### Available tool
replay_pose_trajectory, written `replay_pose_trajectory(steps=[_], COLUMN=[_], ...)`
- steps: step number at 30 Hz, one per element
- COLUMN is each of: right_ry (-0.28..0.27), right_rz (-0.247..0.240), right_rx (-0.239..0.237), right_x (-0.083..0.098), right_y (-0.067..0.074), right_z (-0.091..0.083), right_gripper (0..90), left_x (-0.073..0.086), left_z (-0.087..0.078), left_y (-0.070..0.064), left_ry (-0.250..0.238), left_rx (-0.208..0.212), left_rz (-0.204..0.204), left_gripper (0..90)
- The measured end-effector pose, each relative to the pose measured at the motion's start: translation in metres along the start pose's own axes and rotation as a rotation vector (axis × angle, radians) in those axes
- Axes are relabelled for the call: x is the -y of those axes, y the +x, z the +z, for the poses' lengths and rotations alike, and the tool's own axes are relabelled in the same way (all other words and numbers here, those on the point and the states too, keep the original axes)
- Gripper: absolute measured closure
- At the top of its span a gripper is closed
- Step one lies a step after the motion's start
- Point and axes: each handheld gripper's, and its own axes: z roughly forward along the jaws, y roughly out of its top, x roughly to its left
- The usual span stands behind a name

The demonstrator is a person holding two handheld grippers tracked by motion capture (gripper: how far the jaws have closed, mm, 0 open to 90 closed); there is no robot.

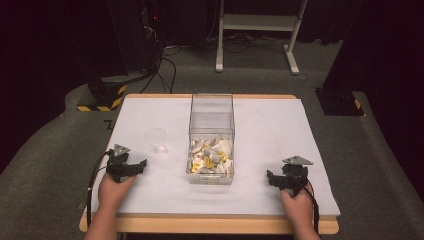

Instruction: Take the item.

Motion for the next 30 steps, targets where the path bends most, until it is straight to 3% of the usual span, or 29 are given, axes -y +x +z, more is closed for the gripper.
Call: replay_pose_trajectory(steps=[30], right_ry=[-0.005], right_rz=[-0.013], right_rx=[0.015], right_x=[-0.0002], right_y=[0.0022], right_z=[-0.0006], right_gripper=[10.4], left_x=[-0.0011], left_z=[-0.0008], left_y=[-0.0008], left_ry=[0.009], left_rx=[-0.004], left_rz=[-0.005], left_gripper=[17.3])
